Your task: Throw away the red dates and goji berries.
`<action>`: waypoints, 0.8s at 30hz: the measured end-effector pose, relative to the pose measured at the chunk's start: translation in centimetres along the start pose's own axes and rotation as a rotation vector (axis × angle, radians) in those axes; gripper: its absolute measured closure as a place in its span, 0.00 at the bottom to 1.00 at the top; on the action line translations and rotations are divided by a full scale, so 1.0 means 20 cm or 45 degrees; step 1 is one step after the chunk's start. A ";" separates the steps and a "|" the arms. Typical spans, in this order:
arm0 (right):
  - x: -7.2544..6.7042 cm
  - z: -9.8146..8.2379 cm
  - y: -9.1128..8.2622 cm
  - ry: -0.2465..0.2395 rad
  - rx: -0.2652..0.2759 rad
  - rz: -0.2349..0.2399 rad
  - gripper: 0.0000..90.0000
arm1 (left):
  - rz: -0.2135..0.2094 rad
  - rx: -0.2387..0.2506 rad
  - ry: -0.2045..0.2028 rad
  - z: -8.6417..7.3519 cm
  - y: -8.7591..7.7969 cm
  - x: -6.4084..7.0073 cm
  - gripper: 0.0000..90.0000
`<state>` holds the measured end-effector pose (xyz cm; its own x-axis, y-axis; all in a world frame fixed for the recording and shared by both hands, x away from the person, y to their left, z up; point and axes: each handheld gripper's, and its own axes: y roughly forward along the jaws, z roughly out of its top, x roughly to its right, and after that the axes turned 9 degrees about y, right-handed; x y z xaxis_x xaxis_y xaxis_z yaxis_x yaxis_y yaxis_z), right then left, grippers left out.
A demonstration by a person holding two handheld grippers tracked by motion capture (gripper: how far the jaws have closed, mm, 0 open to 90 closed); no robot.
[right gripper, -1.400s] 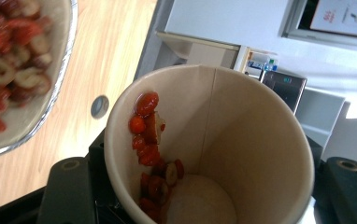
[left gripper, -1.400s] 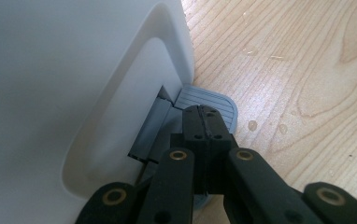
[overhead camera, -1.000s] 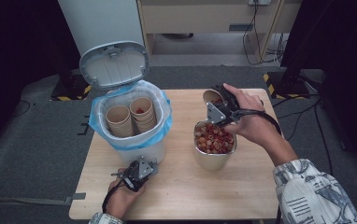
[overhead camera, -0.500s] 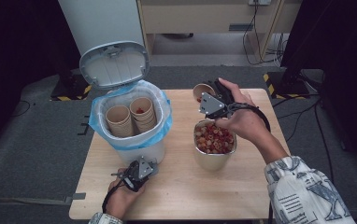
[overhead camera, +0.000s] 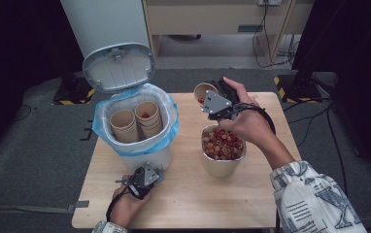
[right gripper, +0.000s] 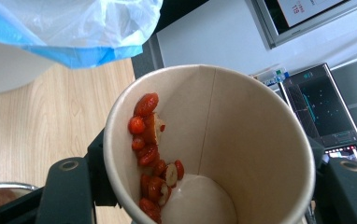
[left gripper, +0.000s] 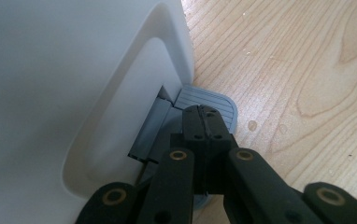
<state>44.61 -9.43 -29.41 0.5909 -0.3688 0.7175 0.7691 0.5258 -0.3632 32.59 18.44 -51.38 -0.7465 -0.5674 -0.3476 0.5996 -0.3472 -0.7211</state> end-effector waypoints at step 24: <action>0.04 0.06 0.01 0.155 0.069 0.019 0.37 | -0.001 0.000 -0.001 0.00 0.00 0.00 1.00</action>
<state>45.00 -8.71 -28.20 0.6301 -0.4490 0.6335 0.7476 0.5714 -0.3386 32.59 18.44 -51.38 -0.7465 -0.5679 -0.3467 0.5993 -0.3475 -0.7212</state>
